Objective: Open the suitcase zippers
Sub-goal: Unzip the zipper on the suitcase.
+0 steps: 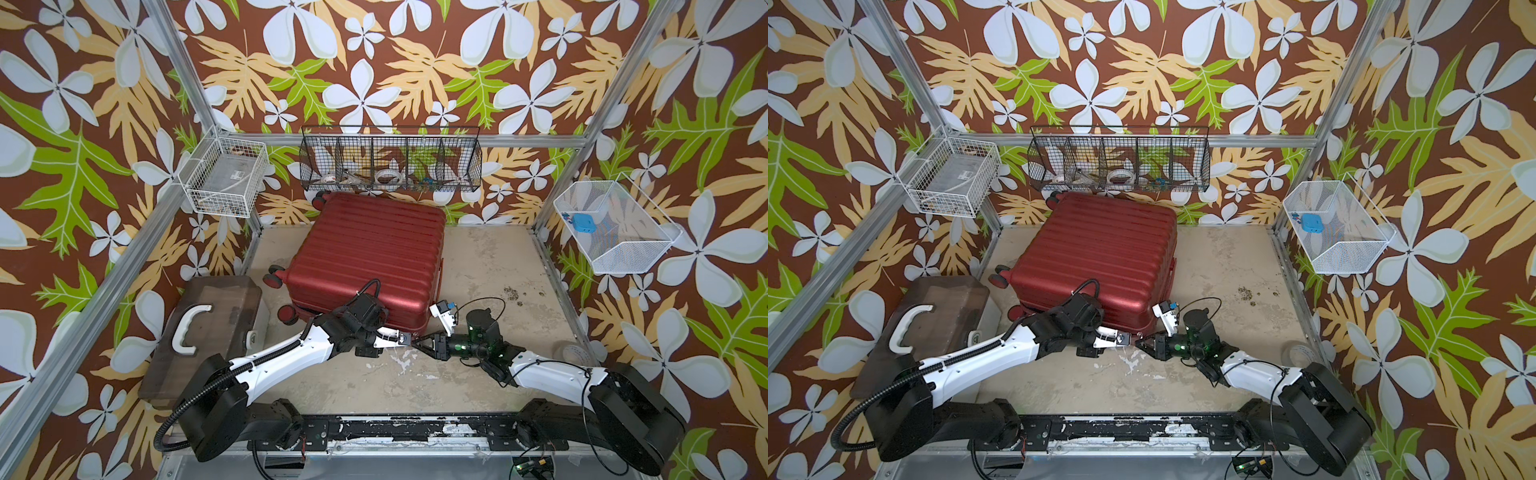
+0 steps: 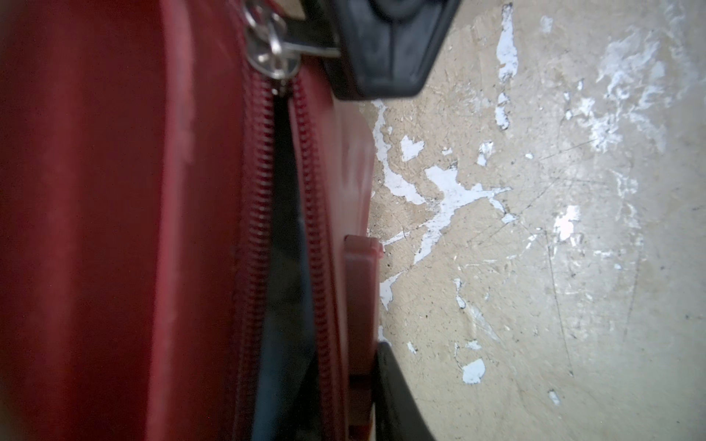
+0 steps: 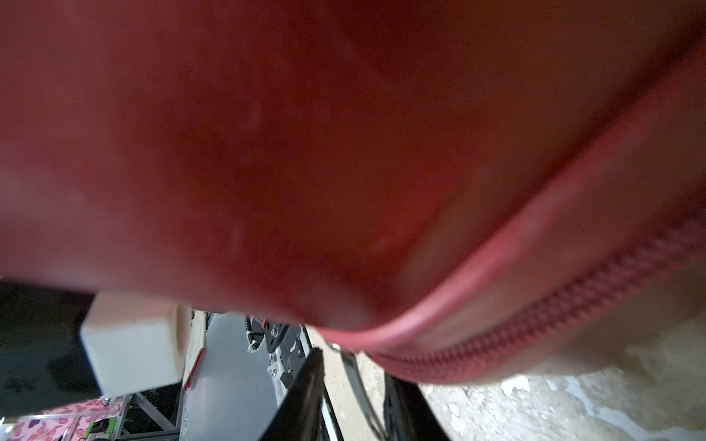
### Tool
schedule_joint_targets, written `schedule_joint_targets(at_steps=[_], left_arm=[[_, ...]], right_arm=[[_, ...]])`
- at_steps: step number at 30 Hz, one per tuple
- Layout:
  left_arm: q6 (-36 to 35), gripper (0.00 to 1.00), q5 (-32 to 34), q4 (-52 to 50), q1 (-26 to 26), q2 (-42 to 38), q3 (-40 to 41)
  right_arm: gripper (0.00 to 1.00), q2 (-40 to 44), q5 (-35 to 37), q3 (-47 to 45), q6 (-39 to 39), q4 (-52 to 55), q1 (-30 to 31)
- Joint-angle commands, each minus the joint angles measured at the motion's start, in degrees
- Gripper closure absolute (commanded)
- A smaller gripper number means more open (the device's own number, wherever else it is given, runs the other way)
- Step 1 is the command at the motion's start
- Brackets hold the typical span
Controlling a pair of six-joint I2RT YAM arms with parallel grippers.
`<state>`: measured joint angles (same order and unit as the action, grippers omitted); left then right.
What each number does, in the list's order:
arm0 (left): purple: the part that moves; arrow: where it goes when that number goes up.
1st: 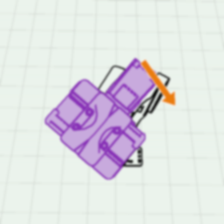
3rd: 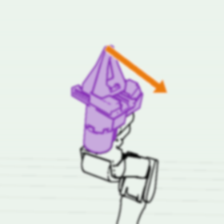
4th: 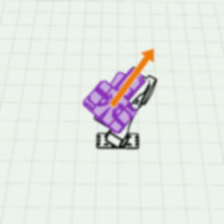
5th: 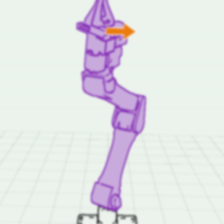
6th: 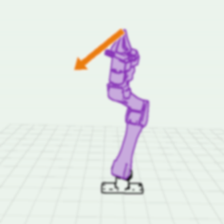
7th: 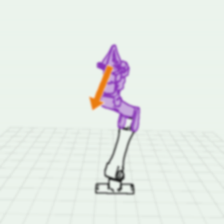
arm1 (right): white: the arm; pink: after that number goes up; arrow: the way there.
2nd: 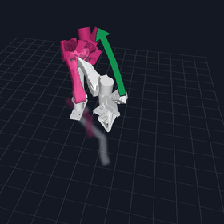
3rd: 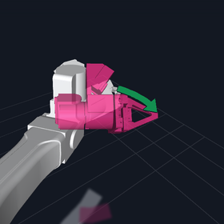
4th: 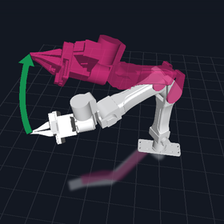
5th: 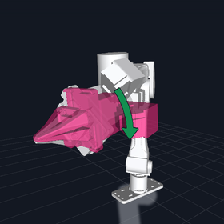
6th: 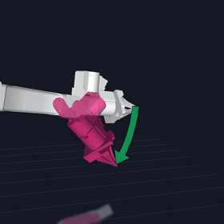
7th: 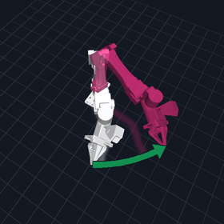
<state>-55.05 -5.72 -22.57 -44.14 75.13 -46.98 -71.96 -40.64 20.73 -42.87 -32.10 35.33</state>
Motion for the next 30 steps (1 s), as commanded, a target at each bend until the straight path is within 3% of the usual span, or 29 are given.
schedule_joint_targets(at_steps=[1,3,4,15,19,30], left_arm=[[0.83,1.0,1.77,9.24,-0.16,-0.19,-1.01],[0.93,1.0,1.68,9.22,-0.23,-0.08,-1.09],[0.97,1.0,1.75,9.28,-0.24,-0.07,-1.09],[-1.86,1.0,0.63,3.1,-0.24,-3.91,0.0],[-2.18,1.0,-0.09,1.0,-0.24,-5.55,0.79],[-3.2,1.0,0.82,2.18,-0.24,-5.45,1.8]], right_arm=[[0.84,-0.37,-0.64,0.97,0.48,-5.41,-0.11],[0.98,-0.06,-0.63,0.91,1.14,-4.48,-0.6],[1.0,0.49,-0.39,0.87,1.62,-3.68,-0.9],[1.0,11.38,15.7,7.07,20.96,27.52,-3.25],[1.0,11.68,17.55,8.28,23.45,29.19,-3.25],[1.0,13.31,13.42,7.23,25.44,29.71,-1.95]])
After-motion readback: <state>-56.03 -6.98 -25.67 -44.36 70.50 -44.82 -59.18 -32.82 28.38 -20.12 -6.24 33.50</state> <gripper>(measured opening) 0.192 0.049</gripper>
